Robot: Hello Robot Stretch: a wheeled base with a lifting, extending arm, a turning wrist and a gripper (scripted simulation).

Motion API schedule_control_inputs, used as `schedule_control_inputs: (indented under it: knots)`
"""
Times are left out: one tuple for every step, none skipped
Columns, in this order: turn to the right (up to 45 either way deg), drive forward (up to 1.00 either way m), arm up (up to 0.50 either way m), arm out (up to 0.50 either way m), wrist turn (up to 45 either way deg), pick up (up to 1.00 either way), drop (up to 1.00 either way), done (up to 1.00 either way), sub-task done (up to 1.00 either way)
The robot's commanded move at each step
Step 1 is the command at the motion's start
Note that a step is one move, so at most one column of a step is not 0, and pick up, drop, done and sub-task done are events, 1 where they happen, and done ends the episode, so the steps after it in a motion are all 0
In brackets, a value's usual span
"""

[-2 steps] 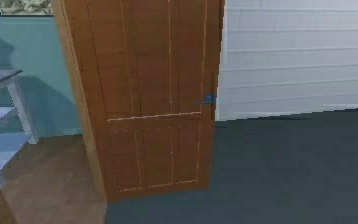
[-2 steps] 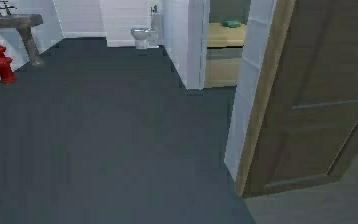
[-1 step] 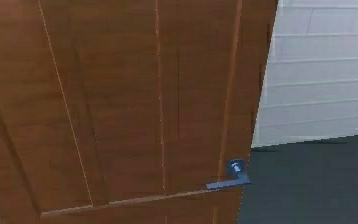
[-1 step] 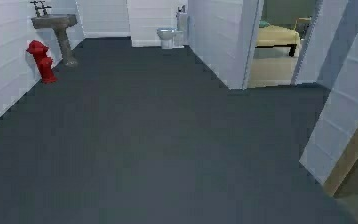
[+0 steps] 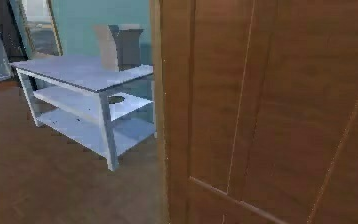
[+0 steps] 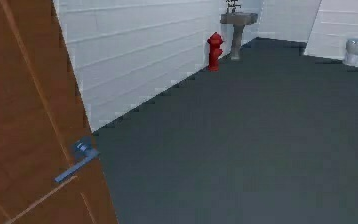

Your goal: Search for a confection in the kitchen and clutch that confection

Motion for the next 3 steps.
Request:
schedule_control_inputs:
  knots:
    - [-45.0, 0.0, 0.0, 0.0, 0.0, 0.0, 0.0, 0.0, 0.0]
    - [-9.0, 0.0, 0.0, 0.0, 0.0, 0.0, 0.0, 0.0, 0.0]
    - [0.0, 0.7, 0.0, 0.0, 0.0, 0.0, 0.0, 0.0, 0.0]
